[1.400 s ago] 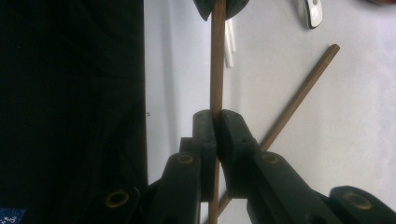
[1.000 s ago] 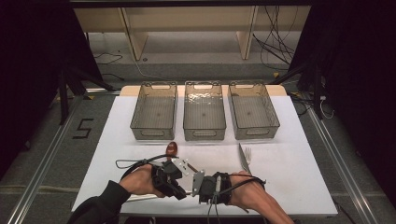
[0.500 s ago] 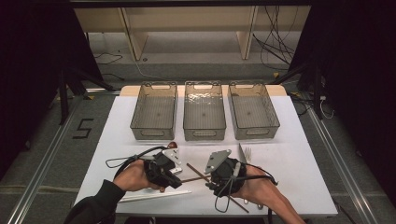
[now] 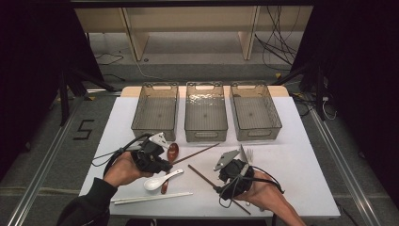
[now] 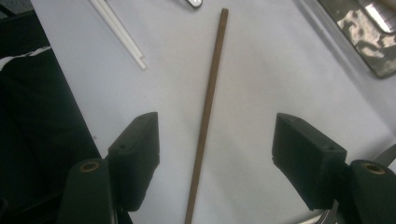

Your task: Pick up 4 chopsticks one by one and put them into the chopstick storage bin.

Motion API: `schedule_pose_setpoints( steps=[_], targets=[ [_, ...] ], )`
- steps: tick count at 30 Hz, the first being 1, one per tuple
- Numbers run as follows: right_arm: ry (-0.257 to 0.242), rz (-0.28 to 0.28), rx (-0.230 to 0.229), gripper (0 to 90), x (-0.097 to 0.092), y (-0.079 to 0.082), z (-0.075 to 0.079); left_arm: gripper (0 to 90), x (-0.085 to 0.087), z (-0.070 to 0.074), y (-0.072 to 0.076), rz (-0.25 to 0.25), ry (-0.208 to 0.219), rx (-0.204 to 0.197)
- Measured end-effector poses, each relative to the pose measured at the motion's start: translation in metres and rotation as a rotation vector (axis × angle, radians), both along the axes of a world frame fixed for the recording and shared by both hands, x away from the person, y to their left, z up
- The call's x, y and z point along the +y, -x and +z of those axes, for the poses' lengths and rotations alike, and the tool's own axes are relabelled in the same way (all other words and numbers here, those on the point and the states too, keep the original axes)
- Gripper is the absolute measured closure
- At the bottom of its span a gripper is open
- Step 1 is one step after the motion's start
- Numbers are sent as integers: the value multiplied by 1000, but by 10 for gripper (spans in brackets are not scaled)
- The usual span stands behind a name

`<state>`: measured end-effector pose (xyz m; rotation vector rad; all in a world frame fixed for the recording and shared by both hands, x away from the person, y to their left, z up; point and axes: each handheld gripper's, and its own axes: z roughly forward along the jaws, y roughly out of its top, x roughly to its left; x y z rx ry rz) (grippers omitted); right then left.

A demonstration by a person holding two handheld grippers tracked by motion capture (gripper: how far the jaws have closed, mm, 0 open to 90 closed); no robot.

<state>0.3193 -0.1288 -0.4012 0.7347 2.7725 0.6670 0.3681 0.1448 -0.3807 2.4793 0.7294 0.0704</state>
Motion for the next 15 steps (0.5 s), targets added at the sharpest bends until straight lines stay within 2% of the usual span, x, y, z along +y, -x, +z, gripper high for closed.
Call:
schedule_pose_setpoints(
  steps=[1, 4, 5, 6, 7, 9, 12, 15],
  targets=[
    [8, 15, -10, 328, -1, -1, -2, 830, 2, 1, -1, 8, 0, -5],
    [4, 1, 1, 328, -2, 0, -5, 830, 8, 4, -6, 43, 1, -18],
    [15, 15, 0, 328, -3, 0, -6, 830, 9, 6, -7, 66, 11, -21],
    [12, -5, 14, 328, -2, 1, -6, 830, 12, 7, -8, 76, 14, -23],
    [13, 0, 10, 328, -3, 1, -8, 830, 15, 10, -10, 77, 9, -30],
    [15, -13, 21, 328, -3, 1, -10, 830, 19, 13, -13, 107, 19, -42],
    [32, 8, 16, 328, -5, -1, -12, 830, 27, 17, -21, 156, 27, -60],
    [33, -11, 31, 328, -5, 0, -13, 830, 35, 18, -30, 203, 38, -68]
  ],
)
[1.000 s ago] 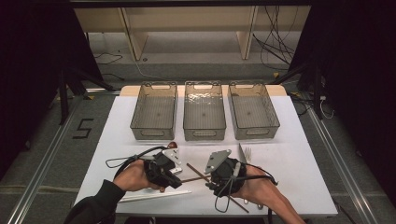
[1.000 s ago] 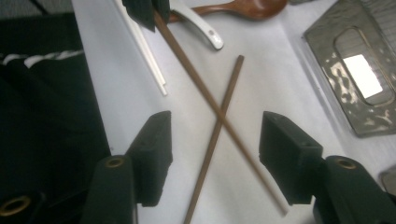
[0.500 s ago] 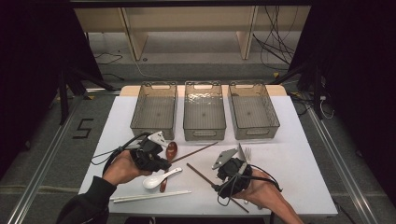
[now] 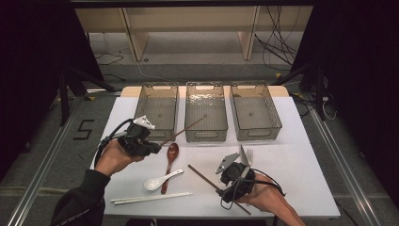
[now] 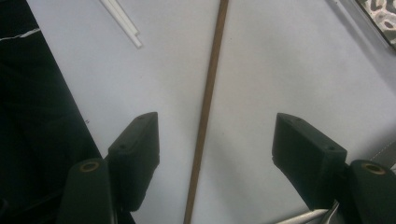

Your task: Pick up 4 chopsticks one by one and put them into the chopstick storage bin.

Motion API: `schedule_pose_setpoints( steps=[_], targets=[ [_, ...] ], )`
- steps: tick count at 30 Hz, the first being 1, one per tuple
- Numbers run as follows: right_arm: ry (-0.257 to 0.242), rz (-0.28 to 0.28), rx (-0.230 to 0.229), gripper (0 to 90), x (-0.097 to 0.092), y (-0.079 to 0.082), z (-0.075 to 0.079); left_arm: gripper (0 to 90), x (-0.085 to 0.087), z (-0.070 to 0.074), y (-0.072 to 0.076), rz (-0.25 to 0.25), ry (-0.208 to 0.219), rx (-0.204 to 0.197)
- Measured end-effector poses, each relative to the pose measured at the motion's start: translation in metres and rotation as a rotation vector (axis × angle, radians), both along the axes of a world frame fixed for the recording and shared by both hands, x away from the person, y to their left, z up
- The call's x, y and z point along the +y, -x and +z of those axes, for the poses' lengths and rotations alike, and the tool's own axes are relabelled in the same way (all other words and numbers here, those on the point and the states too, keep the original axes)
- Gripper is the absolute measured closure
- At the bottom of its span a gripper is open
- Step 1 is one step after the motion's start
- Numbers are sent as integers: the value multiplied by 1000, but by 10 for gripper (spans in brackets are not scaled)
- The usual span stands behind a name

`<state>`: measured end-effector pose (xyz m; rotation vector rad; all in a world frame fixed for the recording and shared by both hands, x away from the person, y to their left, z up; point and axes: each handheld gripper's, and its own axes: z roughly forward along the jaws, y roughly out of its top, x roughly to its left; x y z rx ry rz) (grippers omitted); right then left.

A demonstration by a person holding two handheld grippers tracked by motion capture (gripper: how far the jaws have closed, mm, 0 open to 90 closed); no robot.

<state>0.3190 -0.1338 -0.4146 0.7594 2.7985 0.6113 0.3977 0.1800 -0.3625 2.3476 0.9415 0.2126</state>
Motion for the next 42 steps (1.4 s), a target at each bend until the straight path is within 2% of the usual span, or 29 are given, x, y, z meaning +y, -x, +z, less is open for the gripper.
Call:
schedule_pose_setpoints(
  steps=[5, 15, 19, 26, 32, 42],
  targets=[
    [8, 6, 1, 329, -2, -1, -1, 830, 12, 5, -12, 65, 38, -28],
    [11, -3, 8, 328, 0, 1, -3, 832, 28, 10, -39, 146, 49, -51],
    [8, -8, 9, 328, 0, 0, -4, 832, 33, 9, -53, 168, 24, -61],
    [21, 0, 25, 321, -1, -1, -6, 832, 43, 5, -82, 231, 5, -52],
    [22, 2, 26, 321, -1, -1, -6, 832, 42, 1, -101, 269, 6, -59],
    [18, -1, 24, 321, -1, -1, -6, 831, 40, -5, -125, 290, -9, -57]
  ],
)
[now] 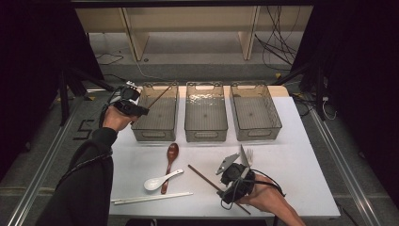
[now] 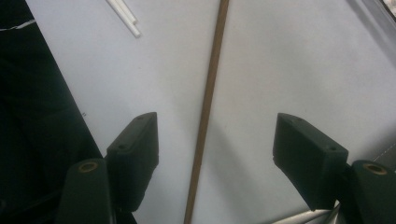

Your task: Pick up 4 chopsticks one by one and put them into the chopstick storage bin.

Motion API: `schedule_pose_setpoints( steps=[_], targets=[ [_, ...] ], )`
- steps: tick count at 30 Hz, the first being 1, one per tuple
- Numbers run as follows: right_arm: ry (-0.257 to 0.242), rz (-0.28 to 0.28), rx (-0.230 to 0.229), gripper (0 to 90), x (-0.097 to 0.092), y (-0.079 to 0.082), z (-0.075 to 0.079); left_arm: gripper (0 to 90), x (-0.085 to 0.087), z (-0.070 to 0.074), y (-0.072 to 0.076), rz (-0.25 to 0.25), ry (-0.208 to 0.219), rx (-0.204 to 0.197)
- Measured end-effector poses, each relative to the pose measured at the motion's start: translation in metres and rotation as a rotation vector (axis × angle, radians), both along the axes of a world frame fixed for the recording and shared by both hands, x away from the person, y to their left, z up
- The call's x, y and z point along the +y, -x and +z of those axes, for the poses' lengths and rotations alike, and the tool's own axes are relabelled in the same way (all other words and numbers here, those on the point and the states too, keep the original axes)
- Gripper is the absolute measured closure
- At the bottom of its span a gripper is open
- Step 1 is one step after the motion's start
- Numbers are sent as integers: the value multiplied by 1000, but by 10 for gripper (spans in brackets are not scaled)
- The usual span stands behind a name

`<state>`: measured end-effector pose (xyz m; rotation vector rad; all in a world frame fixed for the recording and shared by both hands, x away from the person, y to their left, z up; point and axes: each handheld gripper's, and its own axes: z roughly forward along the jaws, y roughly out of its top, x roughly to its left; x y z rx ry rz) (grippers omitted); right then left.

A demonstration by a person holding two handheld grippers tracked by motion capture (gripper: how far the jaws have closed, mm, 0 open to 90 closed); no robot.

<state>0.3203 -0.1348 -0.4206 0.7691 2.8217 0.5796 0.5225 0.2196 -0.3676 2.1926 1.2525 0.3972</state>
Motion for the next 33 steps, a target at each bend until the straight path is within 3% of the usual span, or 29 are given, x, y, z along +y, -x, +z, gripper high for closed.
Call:
schedule_pose_setpoints(
  steps=[7, 27, 33],
  targets=[
    [4, 10, 2, 322, 0, 0, 0, 830, 2, -7, -11, 25, 20, -4],
    [-2, 6, 4, 322, 0, 0, 0, 814, 3, -27, -23, 62, -8, 27],
    [2, 22, 9, 321, 0, 0, 0, 564, 1, -26, -21, 74, -21, 12]
  ],
)
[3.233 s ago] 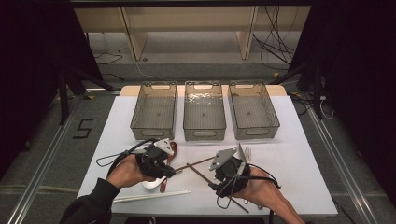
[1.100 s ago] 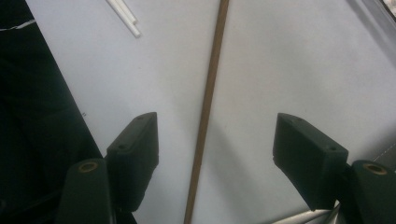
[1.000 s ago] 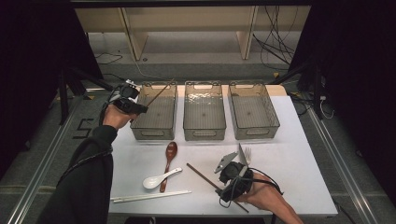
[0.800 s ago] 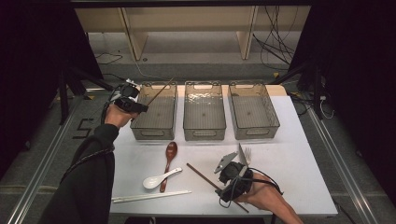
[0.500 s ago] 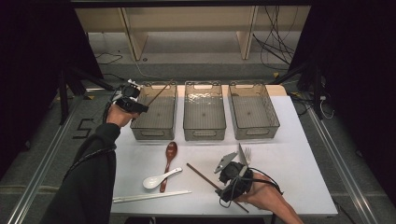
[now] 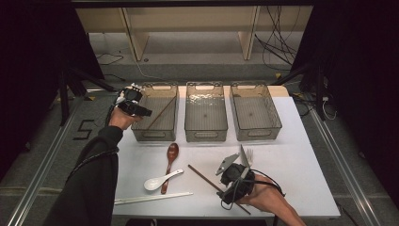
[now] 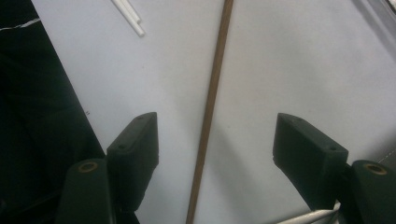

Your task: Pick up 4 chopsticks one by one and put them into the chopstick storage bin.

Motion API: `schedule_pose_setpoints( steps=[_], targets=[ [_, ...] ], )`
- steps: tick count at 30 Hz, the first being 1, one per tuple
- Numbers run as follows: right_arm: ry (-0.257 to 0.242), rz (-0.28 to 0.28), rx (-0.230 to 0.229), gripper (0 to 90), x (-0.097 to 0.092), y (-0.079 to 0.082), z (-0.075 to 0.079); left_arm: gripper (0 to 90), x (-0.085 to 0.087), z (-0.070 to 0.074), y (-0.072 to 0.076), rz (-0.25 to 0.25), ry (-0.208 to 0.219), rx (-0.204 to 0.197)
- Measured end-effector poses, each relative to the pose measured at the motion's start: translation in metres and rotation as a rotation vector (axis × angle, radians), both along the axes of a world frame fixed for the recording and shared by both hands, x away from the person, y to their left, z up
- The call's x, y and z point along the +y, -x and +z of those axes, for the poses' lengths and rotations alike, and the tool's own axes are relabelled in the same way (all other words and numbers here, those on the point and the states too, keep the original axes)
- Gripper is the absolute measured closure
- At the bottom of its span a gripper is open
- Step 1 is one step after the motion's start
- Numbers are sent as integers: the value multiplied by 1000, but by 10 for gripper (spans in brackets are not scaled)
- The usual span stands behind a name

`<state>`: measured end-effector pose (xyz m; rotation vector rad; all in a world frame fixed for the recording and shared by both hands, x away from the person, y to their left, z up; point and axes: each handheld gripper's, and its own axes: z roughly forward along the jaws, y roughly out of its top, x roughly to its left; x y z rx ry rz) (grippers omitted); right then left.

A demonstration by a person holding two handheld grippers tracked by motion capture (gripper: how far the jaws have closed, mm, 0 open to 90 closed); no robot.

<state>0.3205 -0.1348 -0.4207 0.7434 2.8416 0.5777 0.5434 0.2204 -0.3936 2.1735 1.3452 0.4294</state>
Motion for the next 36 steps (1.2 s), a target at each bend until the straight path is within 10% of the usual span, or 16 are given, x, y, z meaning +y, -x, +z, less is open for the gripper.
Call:
schedule_pose_setpoints(
  steps=[13, 20, 36],
  targets=[
    [20, -31, 16, 320, 0, -3, -1, 209, -13, 26, 52, -112, 85, -10],
    [42, -81, 56, 320, 0, -9, -5, 159, -26, 32, 101, -233, 161, -27],
    [109, -86, 102, 365, 5, -23, -20, 151, -55, 28, 168, -347, 161, -79]
  ],
)
